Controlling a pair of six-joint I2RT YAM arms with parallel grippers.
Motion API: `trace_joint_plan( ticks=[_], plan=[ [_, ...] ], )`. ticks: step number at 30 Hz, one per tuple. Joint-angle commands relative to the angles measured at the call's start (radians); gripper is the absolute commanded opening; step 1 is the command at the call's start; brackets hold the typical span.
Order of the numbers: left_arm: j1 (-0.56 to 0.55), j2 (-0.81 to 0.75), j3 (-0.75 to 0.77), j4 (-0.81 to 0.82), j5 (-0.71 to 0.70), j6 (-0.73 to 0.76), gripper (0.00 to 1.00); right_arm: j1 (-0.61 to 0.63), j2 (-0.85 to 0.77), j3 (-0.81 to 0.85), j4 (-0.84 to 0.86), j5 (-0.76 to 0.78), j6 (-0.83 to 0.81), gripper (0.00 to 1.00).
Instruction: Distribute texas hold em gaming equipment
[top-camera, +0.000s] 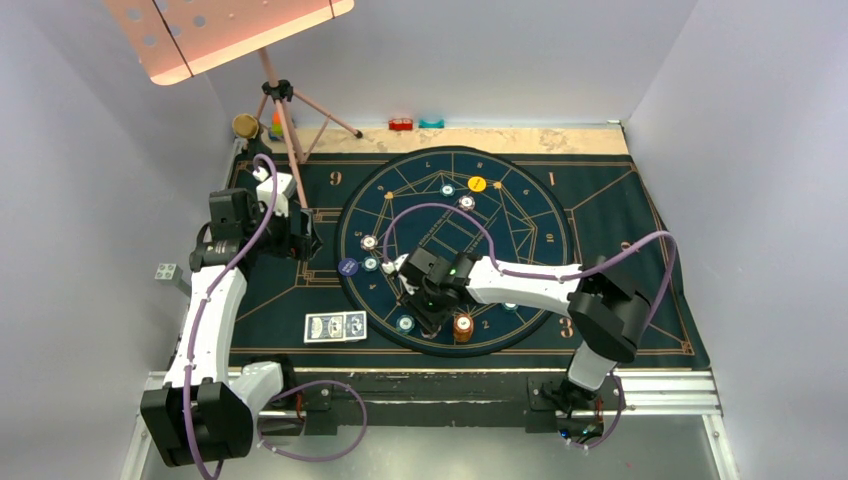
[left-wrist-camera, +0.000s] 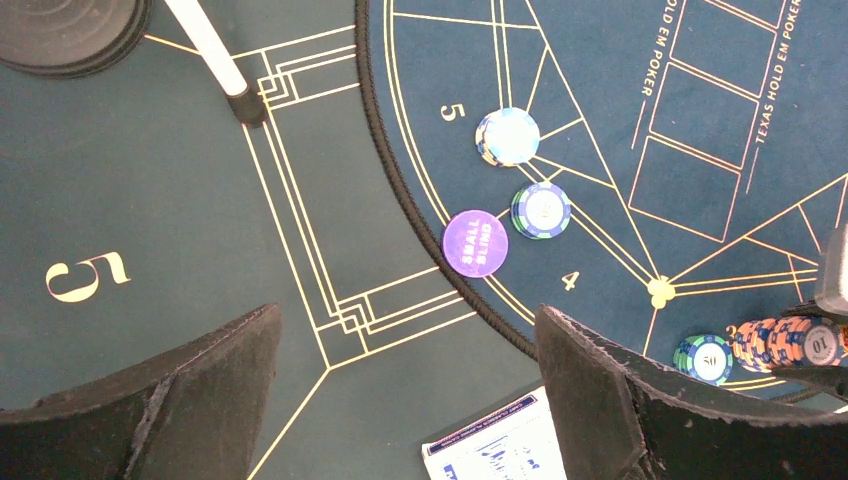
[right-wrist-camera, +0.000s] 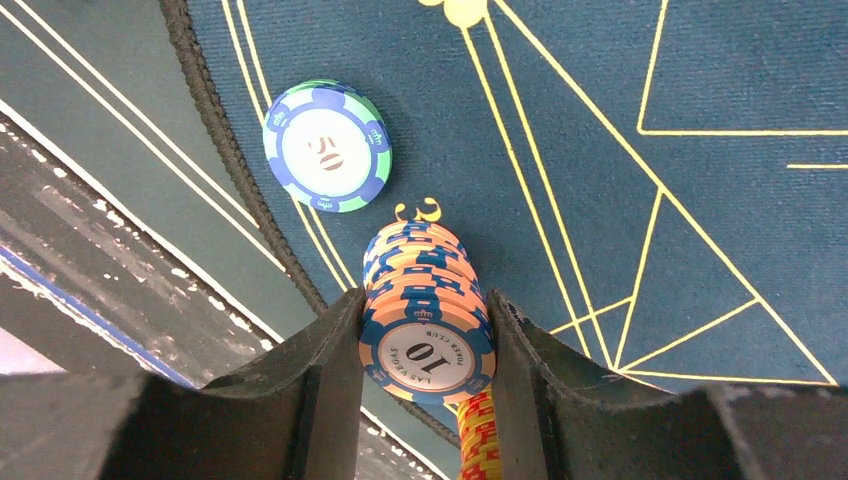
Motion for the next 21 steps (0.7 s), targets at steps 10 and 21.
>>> trace_joint_plan(
  ticks=[10,21],
  plan=[
    [0.008,-0.020,-0.006,0.020,0.027,0.018,1.00,-0.173,-0.167,0.044,-0.043,0.109,0.084,0.00],
    [0.008,-0.022,-0.007,0.020,0.032,0.020,1.00,-0.538,-0.219,-0.059,-0.101,0.290,0.300,0.00]
  ],
)
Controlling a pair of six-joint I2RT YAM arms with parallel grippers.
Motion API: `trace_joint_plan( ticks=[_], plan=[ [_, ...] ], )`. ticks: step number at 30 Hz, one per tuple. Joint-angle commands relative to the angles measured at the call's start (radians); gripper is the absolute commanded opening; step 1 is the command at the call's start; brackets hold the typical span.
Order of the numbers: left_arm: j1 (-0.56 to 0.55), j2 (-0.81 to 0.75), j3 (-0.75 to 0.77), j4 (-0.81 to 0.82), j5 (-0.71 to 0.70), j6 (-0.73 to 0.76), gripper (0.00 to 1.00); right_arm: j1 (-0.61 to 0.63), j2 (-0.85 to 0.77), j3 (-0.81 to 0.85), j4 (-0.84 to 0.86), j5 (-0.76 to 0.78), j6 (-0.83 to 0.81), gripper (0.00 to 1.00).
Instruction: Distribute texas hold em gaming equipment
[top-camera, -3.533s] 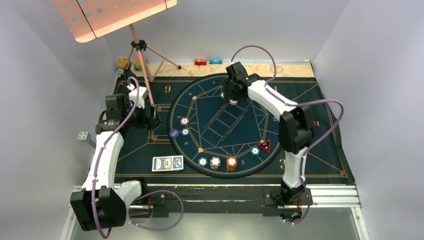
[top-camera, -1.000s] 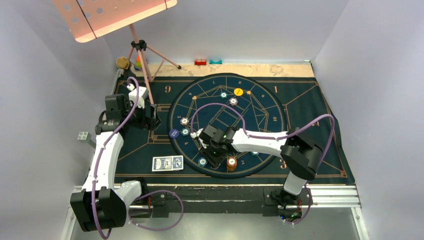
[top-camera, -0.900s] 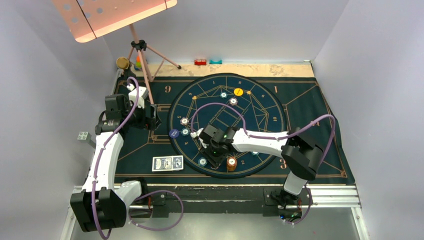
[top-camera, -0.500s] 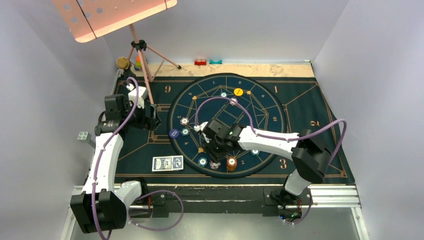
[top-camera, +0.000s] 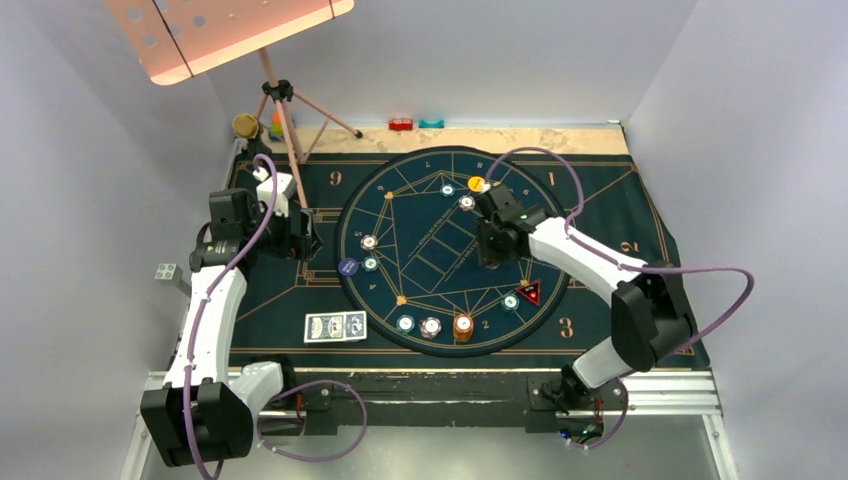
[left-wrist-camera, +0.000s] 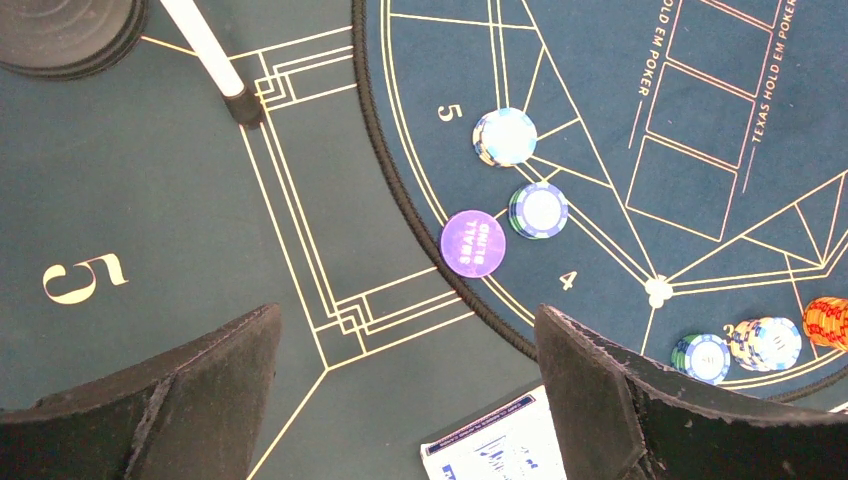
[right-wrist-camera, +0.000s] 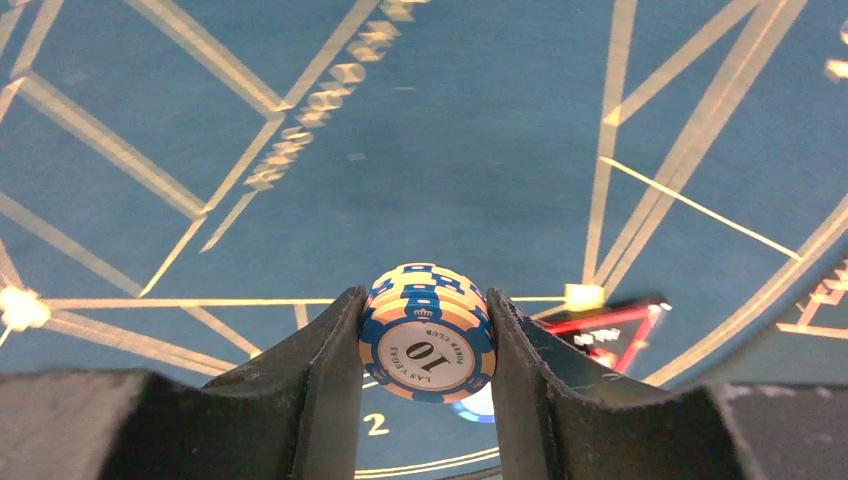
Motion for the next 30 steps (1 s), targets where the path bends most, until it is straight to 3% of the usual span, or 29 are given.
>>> trace_joint_plan(
  ticks=[1,9,30],
  plan=[
    [0.008,-0.018,-0.006,0.022,0.026,0.018,1.00,-0.102,-0.063,-0.076,-0.018,0.094,0.139,0.00],
    [0.009,-0.016,-0.007,0.020,0.029,0.020,1.00,-0.229,-0.090,-0.167,0.036,0.114,0.194,0.00],
    [0.008,-0.015,-0.005,0.019,0.026,0.020,1.00,-0.270,0.091,-0.134,0.094,0.108,0.199,0.00]
  ],
)
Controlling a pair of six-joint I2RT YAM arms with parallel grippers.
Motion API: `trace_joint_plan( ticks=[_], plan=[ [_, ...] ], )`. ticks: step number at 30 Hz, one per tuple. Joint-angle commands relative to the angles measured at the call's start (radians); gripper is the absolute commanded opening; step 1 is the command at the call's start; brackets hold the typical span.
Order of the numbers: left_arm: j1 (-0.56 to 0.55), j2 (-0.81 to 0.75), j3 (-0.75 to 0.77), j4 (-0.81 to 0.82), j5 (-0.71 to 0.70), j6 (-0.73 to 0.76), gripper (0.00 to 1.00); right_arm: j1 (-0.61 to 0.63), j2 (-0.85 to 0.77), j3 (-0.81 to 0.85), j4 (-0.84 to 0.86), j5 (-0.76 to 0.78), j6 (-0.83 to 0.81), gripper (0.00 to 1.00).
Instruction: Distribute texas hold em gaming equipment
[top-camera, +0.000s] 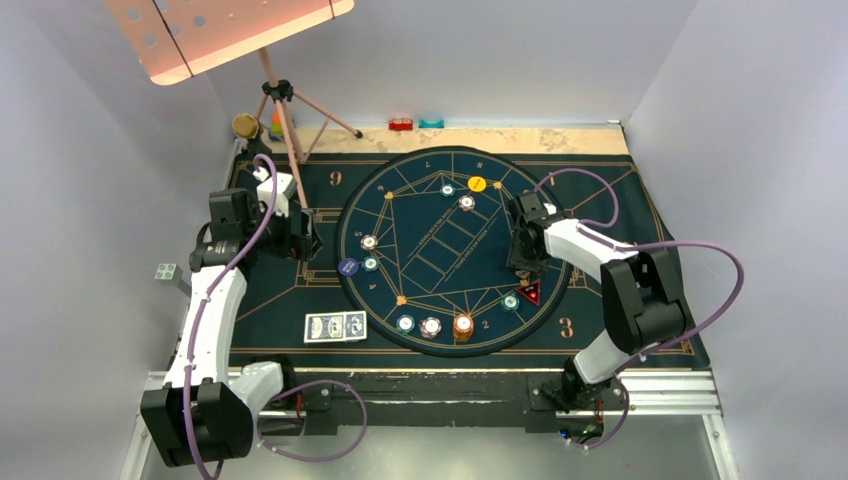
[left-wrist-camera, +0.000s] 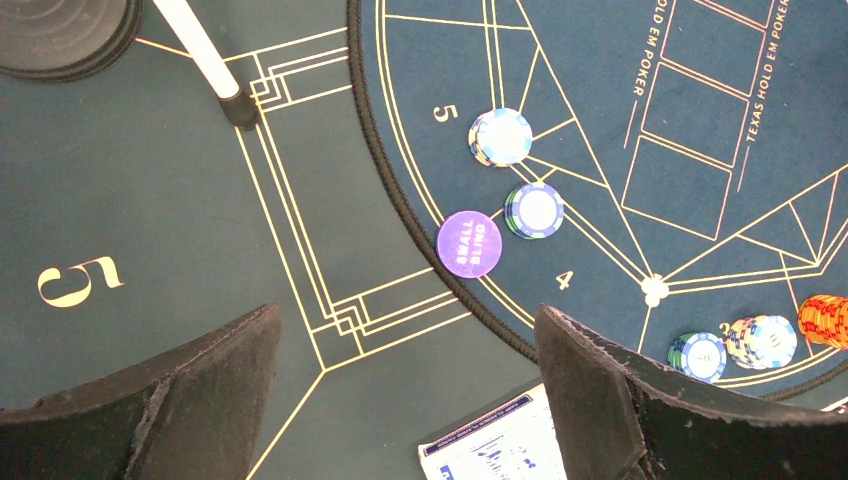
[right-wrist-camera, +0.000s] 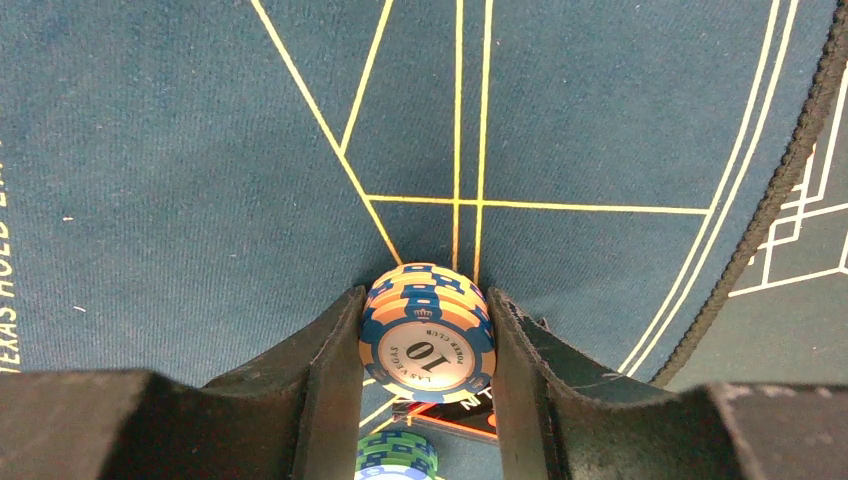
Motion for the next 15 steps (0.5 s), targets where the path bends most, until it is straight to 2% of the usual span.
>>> trace_joint_plan(
  ticks=[1,7,9,12,15],
  plan=[
    [0.008,-0.015,-0.005,0.019,0.017,0.020,1.00,-0.005,0.033,0.036,-0.008,0.014,0.023,0.02],
    [0.008,-0.014,-0.005,0.018,0.021,0.021,1.00,-0.004,0.035,0.027,-0.011,-0.009,0.028,0.44],
    [0.009,-0.014,-0.005,0.018,0.022,0.020,1.00,-0.004,0.038,0.029,-0.015,-0.014,0.031,0.53],
    [0.008,-0.015,-0.005,0.018,0.021,0.020,1.00,-0.004,0.028,0.030,-0.019,-0.022,0.030,0.59],
    [0.008,-0.014,-0.004,0.019,0.022,0.020,1.00,-0.004,0.009,0.040,-0.032,-0.020,0.028,0.61]
  ],
)
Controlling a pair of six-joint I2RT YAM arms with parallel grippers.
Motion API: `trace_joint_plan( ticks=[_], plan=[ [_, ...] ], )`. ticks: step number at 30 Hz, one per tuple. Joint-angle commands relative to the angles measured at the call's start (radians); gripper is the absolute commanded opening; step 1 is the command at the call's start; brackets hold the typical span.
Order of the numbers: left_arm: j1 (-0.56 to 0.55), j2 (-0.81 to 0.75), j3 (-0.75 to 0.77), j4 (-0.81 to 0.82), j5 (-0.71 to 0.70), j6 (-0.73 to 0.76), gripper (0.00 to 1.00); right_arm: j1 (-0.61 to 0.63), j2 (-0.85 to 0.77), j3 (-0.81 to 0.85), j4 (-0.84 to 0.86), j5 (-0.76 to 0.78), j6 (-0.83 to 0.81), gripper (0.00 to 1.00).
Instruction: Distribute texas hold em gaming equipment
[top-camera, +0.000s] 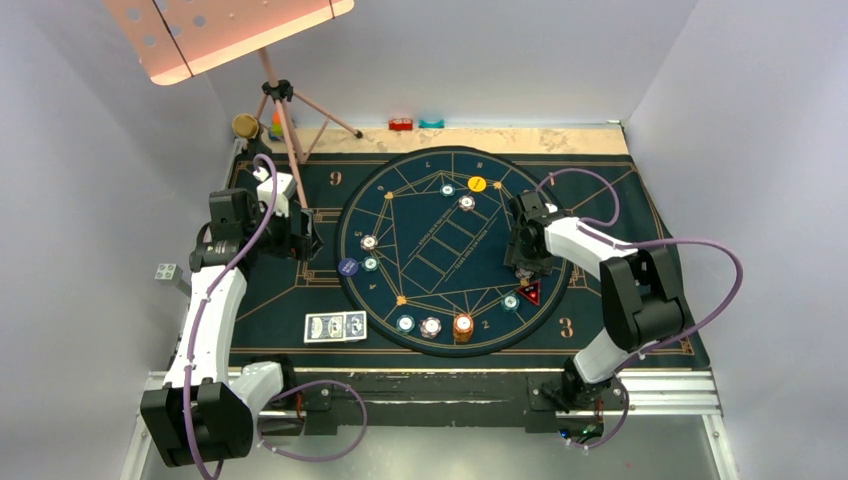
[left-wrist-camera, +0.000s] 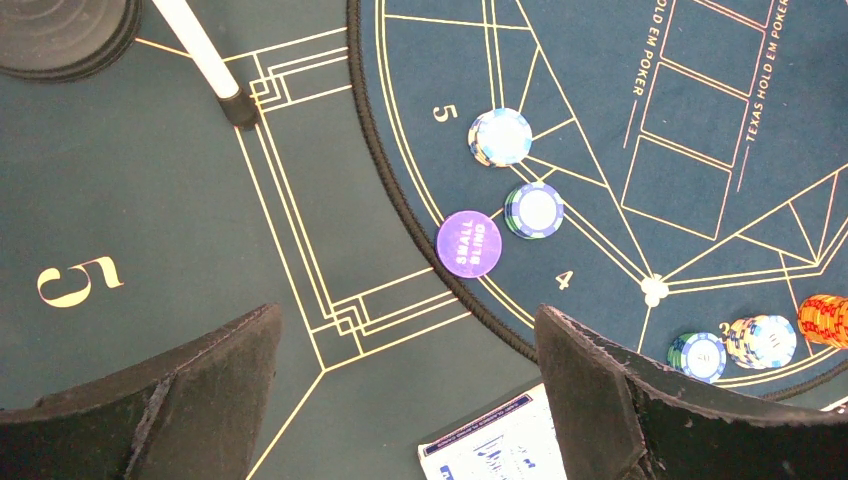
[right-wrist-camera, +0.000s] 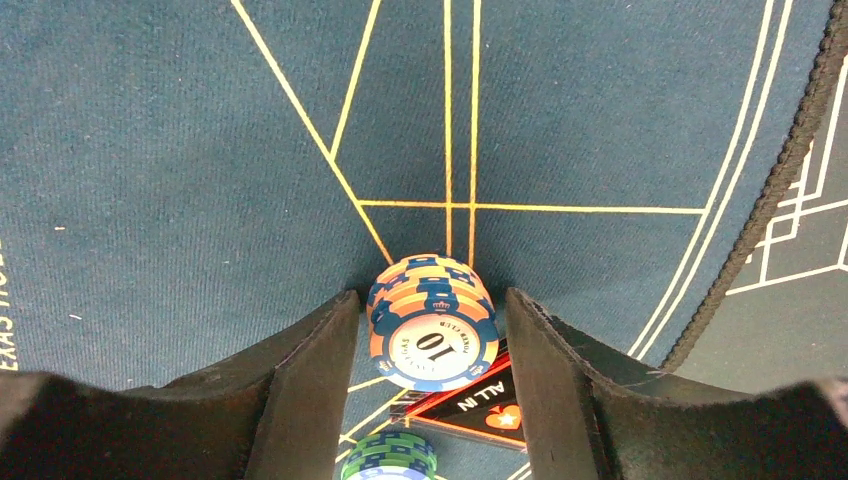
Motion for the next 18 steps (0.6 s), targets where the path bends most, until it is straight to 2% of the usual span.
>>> trace_joint_plan(
  ticks=[1,9,13,18],
  plan=[
    [0.008,-0.014,-0.005,0.018,0.021,0.020,1.00,0.001,-0.019,0.027,-0.021,-0.007,0.017,0.61],
    [0.007,-0.014,-0.004,0.019,0.018,0.018,1.00,0.042,-0.162,0.099,-0.104,0.042,-0.005,0.64],
    [0.008,-0.013,-0.004,0.019,0.016,0.017,1.00,0.170,-0.229,0.155,-0.152,0.063,-0.036,0.71],
    [0.007,-0.009,-0.003,0.020,0.015,0.018,1.00,0.389,-0.281,0.172,-0.166,-0.010,-0.099,0.80]
  ],
)
